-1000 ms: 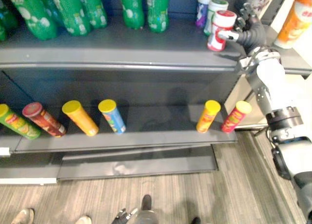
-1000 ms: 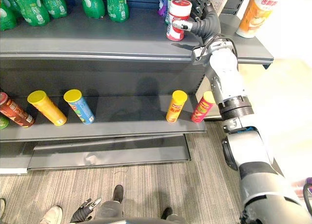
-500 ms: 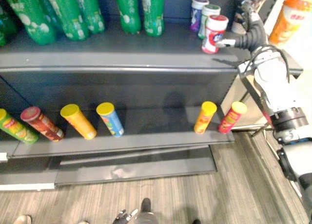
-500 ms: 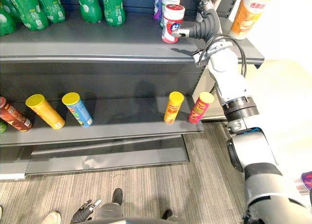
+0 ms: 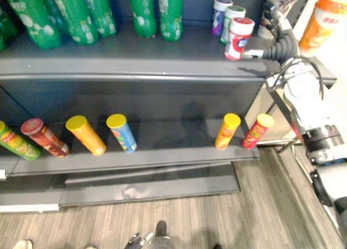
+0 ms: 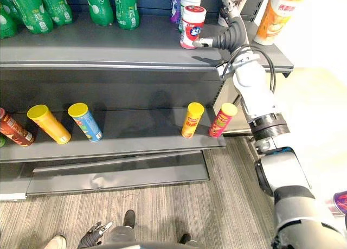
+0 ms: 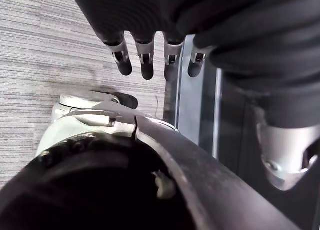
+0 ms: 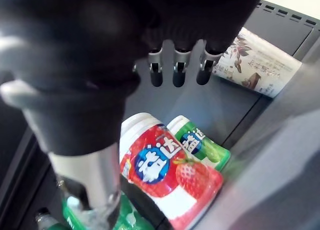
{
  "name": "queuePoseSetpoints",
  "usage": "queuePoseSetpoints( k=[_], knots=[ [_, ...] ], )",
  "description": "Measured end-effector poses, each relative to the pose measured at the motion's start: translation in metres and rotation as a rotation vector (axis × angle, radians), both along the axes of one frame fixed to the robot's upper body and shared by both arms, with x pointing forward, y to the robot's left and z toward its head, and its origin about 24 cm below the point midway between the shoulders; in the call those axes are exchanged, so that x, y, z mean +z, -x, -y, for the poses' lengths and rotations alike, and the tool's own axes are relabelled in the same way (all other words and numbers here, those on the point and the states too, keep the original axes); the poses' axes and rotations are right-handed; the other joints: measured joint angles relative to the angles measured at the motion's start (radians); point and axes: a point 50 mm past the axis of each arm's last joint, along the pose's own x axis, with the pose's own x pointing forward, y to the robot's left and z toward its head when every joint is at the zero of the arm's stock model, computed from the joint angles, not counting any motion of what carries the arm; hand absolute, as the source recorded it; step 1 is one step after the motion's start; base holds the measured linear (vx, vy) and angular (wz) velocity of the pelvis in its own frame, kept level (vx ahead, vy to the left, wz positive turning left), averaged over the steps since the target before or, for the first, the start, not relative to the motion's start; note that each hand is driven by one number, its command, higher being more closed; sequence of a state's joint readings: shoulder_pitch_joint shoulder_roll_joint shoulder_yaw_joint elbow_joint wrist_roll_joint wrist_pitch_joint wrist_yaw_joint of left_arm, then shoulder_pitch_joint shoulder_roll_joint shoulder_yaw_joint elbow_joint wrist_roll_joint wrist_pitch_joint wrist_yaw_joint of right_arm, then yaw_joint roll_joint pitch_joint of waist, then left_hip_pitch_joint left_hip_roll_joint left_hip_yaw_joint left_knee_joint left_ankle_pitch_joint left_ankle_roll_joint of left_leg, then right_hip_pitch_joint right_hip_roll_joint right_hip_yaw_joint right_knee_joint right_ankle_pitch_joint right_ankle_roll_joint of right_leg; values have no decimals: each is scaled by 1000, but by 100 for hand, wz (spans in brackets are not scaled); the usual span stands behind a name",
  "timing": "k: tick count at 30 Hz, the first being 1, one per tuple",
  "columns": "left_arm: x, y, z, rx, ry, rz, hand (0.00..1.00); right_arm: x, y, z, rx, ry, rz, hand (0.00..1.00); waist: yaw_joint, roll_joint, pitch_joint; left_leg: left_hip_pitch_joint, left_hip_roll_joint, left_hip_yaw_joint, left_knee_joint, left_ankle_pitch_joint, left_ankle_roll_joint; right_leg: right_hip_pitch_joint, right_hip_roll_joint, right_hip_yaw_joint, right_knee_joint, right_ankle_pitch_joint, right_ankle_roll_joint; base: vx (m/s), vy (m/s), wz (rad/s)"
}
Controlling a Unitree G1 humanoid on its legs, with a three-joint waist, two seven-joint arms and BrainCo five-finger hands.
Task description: Put the gum and the chips on the shelf.
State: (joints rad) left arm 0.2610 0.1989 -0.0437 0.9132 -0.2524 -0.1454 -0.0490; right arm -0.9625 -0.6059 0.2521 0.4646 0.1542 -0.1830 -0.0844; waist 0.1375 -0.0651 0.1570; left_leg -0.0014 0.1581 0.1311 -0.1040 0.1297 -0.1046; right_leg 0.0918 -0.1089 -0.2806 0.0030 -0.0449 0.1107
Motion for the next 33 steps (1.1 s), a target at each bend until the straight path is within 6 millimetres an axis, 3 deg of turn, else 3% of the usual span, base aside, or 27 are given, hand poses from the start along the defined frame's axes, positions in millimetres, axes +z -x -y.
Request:
queuePoseSetpoints(
  k=[6,11,23,26,33],
  knots=[
    [0,1,0,-29,-14,-6,0,-6,12,-7,30,25,41,0,-16,-3,-3,1,3,20,0,0,0,-12,1,17,0,4,2,0,-3,-10],
    [-2,10,-2,-22,-21,-27,0,-13,33,-10,79,15,89,0,-45,-13,-27,-1,6,36,0,-4,-1,-23,2,36,-2,8,2,13,-3,-12],
    [-3,20,-4,-7,-30,-41,0,-23,83,-13,196,-11,169,0,-78,-20,-59,10,10,78,0,-17,-4,-41,4,73,-2,13,3,14,-1,-9],
    [-3,22,-4,-4,-33,-37,0,-40,101,-16,263,-31,129,0,-82,-24,-63,10,11,90,0,-18,-5,-50,4,89,-1,13,3,22,-1,-12],
    [-3,29,-5,16,-52,-52,0,-120,137,-19,395,-107,-207,0,-109,-26,-69,25,11,119,0,-27,-7,-53,5,119,1,14,3,24,-1,-12]
  ],
)
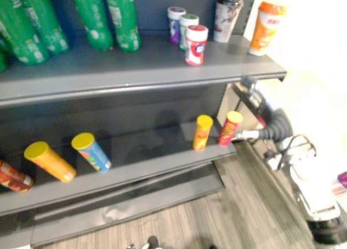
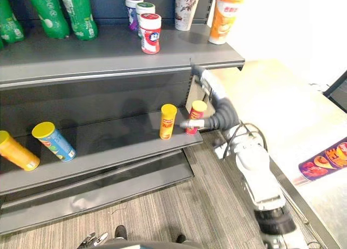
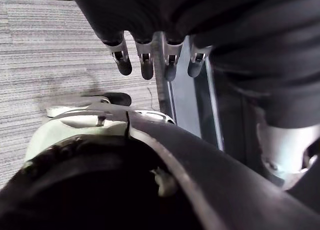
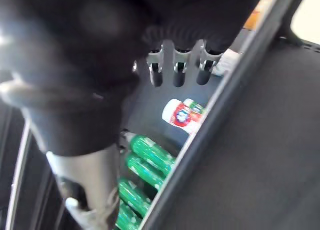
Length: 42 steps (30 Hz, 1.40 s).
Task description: Put the gum and the chips on the shelf.
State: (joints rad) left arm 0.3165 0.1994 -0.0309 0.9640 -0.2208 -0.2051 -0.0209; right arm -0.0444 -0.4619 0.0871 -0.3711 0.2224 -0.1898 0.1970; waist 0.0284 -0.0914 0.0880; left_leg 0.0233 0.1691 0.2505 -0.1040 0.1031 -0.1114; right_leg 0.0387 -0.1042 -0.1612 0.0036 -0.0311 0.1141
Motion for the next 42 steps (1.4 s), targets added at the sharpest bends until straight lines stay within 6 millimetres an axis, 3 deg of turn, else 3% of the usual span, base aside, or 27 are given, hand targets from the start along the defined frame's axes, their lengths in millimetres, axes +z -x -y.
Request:
queuePoseSetpoints(
  k=[6,8,10,11,13,16,18,21,23,29,32,35,37,40,42],
  knots=[
    [-2,6,-1,25,-8,-22,0,-73,27,-19,121,-175,-387,0,-23,6,-3,15,-3,16,0,-19,-7,2,0,11,0,-6,4,10,6,-8],
    [-2,7,0,44,-2,-24,0,-105,35,-24,115,-234,-538,0,-24,14,-10,16,-5,18,0,-23,-4,2,-2,13,-1,-11,-4,16,4,-1],
    [-2,9,-1,80,11,-24,0,-156,50,-28,86,-247,-760,0,-24,18,-18,17,-6,21,0,-28,-1,2,-3,16,-1,-12,-5,29,7,-3],
    [-3,9,-1,92,15,-22,0,-170,54,-29,73,-243,-821,0,-25,19,-18,17,-7,22,0,-29,0,2,-4,17,-1,-12,-5,0,0,0],
    [-3,8,1,101,23,-25,0,-220,77,-23,4,-212,-1061,0,-25,29,-20,17,-11,21,0,-31,0,3,-8,15,-1,-13,-5,0,0,0],
    [-4,8,6,105,39,-28,0,-270,115,-7,-100,-187,-1350,0,-25,47,-24,25,-20,9,0,-33,-2,23,-16,1,0,-17,1,63,16,11],
    [-5,9,9,104,57,-36,0,-290,137,-2,-152,-246,-1514,0,-25,60,-25,35,-23,6,0,-39,-4,40,-20,-4,2,-22,7,38,13,9],
    [-7,9,12,100,80,-44,0,-306,143,10,-297,-376,-1599,0,-27,74,-23,54,-27,1,0,-45,-5,54,-24,-8,12,-36,10,47,11,6],
    [-8,9,13,127,99,-50,0,-313,149,17,-399,-433,-1639,0,-25,70,-19,70,-32,-14,0,-49,-5,71,-26,-23,17,-46,8,48,-1,19],
    [-9,12,13,164,108,-57,0,-316,154,28,-538,-426,-1624,0,-24,76,-10,86,-38,-14,0,-54,-1,91,-28,-26,17,-53,10,51,1,4],
    [-11,11,13,191,117,-61,0,-318,157,33,-626,-441,-1627,0,-26,68,-4,102,-42,-12,0,-61,0,105,-32,-26,18,-59,13,40,12,-3],
    [-11,12,12,202,118,-59,0,-320,166,41,-751,-478,-1632,0,-28,56,3,114,-60,-10,0,-78,2,89,-59,-25,79,-105,24,24,30,2],
    [-10,8,12,199,117,-50,0,-323,183,46,-865,-545,-1655,0,-34,51,11,131,-86,-1,1,-86,16,77,-87,-15,125,-123,39,86,91,-7],
    [-10,8,11,195,114,-52,0,-324,193,45,-953,-634,-1649,0,-46,45,36,140,-101,53,7,-96,31,45,-103,40,151,-95,69,68,129,-51],
    [-10,4,10,183,111,-45,0,-324,192,45,-985,-696,-1614,0,-50,47,63,154,-83,102,7,-104,37,13,-94,47,180,-49,71,-31,107,-76]
  ],
)
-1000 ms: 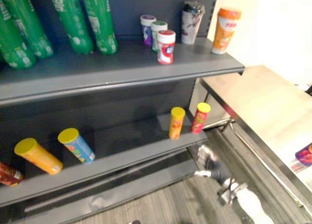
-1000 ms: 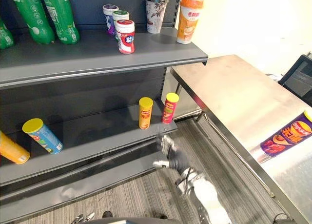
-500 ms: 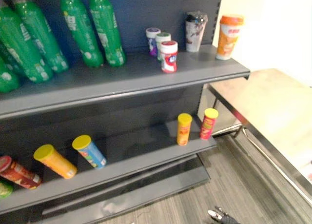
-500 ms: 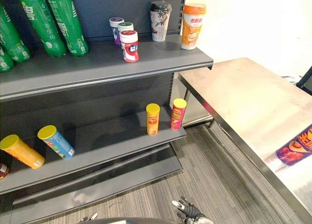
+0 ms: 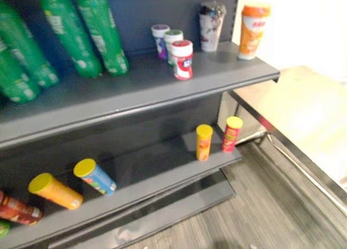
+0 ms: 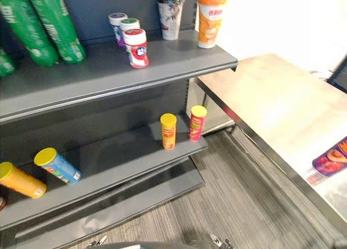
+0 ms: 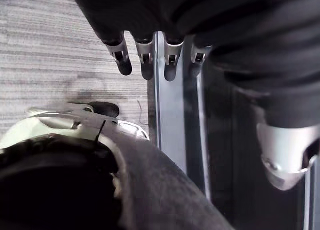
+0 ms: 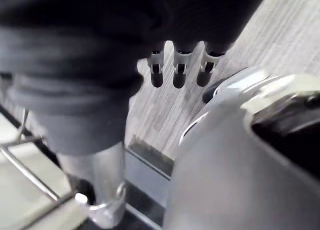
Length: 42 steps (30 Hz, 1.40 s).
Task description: Put the gum and the chips on the shelf.
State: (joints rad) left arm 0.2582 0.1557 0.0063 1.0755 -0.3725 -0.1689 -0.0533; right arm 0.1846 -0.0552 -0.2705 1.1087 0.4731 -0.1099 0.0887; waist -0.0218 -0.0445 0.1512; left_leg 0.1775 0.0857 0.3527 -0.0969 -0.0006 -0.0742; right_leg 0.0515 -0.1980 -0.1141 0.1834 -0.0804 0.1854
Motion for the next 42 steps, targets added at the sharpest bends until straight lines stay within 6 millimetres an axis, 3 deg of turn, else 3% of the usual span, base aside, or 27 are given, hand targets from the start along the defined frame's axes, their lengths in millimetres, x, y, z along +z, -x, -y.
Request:
queuePoseSetpoints(
  k=[3,4,6,9,10,11,14,15,20,22,23,24,29,32,37,38,39,41,42],
  knots=[
    [0,-7,1,33,7,19,0,4,-7,0,-35,17,65,0,11,35,34,10,70,178,7,-18,26,-75,56,-90,-30,180,-71,-134,152,-154],
    [2,-12,-2,45,-1,34,0,4,-13,-2,-28,15,85,0,14,19,46,-6,86,245,39,-31,37,-120,26,-202,93,132,-131,-127,93,-148],
    [5,-24,-4,42,-5,72,0,4,-7,-2,-26,12,80,0,11,14,46,-16,107,320,56,-36,41,-129,-52,-333,271,52,-153,-91,75,-134],
    [8,-34,-8,68,-11,112,0,3,-5,-3,-25,11,83,0,24,10,45,-21,125,434,74,-29,33,-59,-136,-385,313,54,-145,-37,-18,-122],
    [8,-35,-9,69,-13,117,0,3,-5,-4,-25,11,84,0,24,6,42,-28,123,450,81,-28,32,-37,-149,-387,293,87,-142,-17,-174,-118],
    [9,-39,-11,67,-22,131,0,3,-6,-6,-26,7,86,0,23,-15,37,-37,113,481,86,-24,24,0,-151,-379,211,173,-114,-51,-239,-92],
    [7,-42,1,73,12,135,0,7,-14,7,-6,48,109,0,15,31,36,-32,110,525,23,27,7,13,-85,-417,53,165,-113,-113,-236,-87],
    [7,-42,2,85,19,138,0,7,-16,8,9,54,109,0,15,34,34,-26,111,543,20,32,6,19,-78,-426,26,164,-111,-72,-157,-47],
    [8,-41,-3,139,15,164,0,7,-23,0,67,40,121,0,28,-4,25,-6,91,598,21,42,2,42,-69,-432,-76,129,-93,-96,-117,-37],
    [10,-43,-8,134,1,173,0,6,-25,-5,78,30,125,0,26,-29,18,-20,74,595,16,58,6,42,-78,-453,-100,82,-80,-116,-88,-6],
    [10,-43,-9,134,-2,172,0,6,-25,-6,81,28,123,0,26,-30,19,-20,69,594,10,65,7,42,-81,-459,-102,65,-72,-123,-79,5],
    [10,-43,-9,133,-2,170,0,6,-26,-6,88,28,122,0,23,-30,20,-20,66,578,2,81,9,46,-82,-466,-95,46,-53,-126,-79,11],
    [8,-41,-3,138,12,162,0,7,-28,-1,79,36,128,0,15,5,25,-34,91,516,3,104,8,41,-64,-483,-82,30,-58,-105,-50,12],
    [7,-36,-4,142,12,151,0,8,-29,-1,60,34,134,0,3,6,27,-39,118,506,57,91,-2,39,-57,-467,-80,24,-56,-59,-10,-19],
    [7,-32,-5,178,21,155,0,8,-31,3,74,43,133,0,6,-8,27,-99,135,115,241,88,-2,-59,-46,-217,-78,38,-76,-23,-51,-99],
    [7,-29,-4,203,27,153,0,9,-32,4,125,36,134,0,6,-5,31,-125,129,0,283,53,-14,-76,-31,-147,-102,55,-87,-15,-16,-104],
    [6,-27,0,215,38,149,0,9,-31,7,139,39,133,0,6,11,27,-120,121,-48,269,8,-25,-79,-25,-124,-117,65,-90,-7,117,-127],
    [2,-25,19,225,88,141,0,12,-29,22,196,84,131,0,4,90,26,-88,94,-146,172,-104,-29,-85,28,-96,-152,79,-88,-1,167,-95],
    [2,-26,22,225,100,146,0,12,-28,21,219,91,125,0,5,95,26,-77,89,-139,156,-155,-62,-84,43,-90,-168,109,-69,7,74,-53]
  ],
)
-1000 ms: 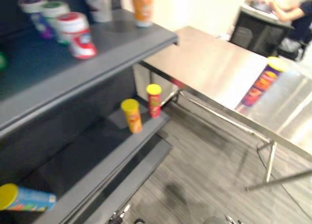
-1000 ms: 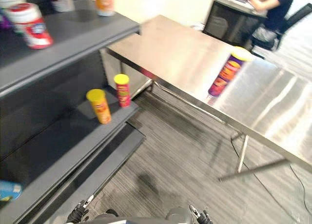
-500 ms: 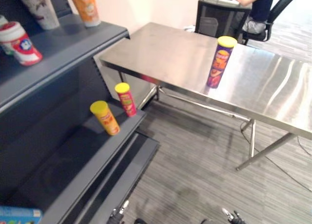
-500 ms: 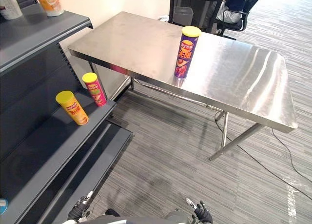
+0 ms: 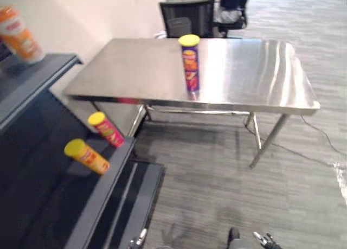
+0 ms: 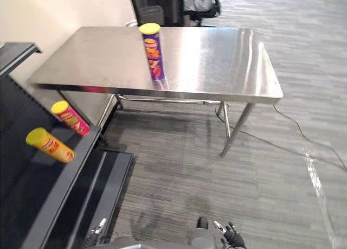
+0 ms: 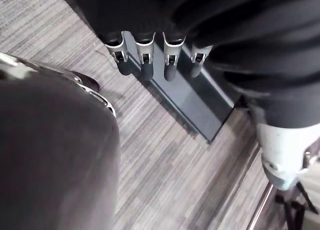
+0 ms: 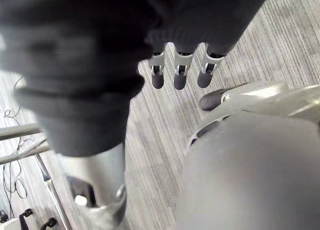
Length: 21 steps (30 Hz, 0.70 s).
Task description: Put the gum and the chips on the shelf.
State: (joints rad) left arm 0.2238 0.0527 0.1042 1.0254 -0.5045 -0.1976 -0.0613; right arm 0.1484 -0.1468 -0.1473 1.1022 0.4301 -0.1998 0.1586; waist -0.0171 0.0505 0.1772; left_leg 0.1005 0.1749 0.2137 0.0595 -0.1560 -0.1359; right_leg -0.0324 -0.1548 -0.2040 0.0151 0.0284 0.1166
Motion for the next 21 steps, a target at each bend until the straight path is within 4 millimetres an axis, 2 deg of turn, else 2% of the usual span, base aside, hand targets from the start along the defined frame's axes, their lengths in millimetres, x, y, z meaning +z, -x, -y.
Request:
queuePoseSetpoints(
  k=[1,3,5,8,10,14,21],
  knots=[
    [0,0,0,-6,0,1,0,0,1,0,-3,7,8,0,-2,6,-7,-4,-6,-5,3,-14,15,7,-1,0,-13,9,-1,55,91,-41],
    [2,-1,-7,-26,-28,10,0,-1,3,-6,3,8,10,0,-1,-19,-10,6,-17,13,17,-36,11,1,-13,18,-14,45,12,111,116,-33],
    [2,-1,-7,-37,-32,8,0,0,4,-7,10,23,17,0,0,-23,-14,17,-16,26,17,-45,8,2,-7,35,-20,45,13,117,74,-33],
    [1,-4,-5,-59,-29,10,0,2,1,-4,26,71,44,0,-6,-16,-19,26,-26,18,49,-32,0,3,-9,54,-27,48,17,200,63,-26],
    [0,-3,-2,-79,-23,-1,0,2,5,0,34,92,28,0,-8,1,-29,31,-44,15,65,-23,13,15,-23,58,-32,49,18,115,37,-25],
    [-1,-4,1,-137,-30,-17,0,1,14,3,-1,95,8,0,-9,2,-40,70,-55,15,70,-16,18,55,-31,48,-46,49,17,95,30,-14],
    [-1,-1,-6,-150,-57,-24,0,1,14,-5,-48,128,16,0,-6,-28,-54,77,-57,17,70,-17,18,64,-26,43,-90,80,10,-21,1,-11]
  ],
)
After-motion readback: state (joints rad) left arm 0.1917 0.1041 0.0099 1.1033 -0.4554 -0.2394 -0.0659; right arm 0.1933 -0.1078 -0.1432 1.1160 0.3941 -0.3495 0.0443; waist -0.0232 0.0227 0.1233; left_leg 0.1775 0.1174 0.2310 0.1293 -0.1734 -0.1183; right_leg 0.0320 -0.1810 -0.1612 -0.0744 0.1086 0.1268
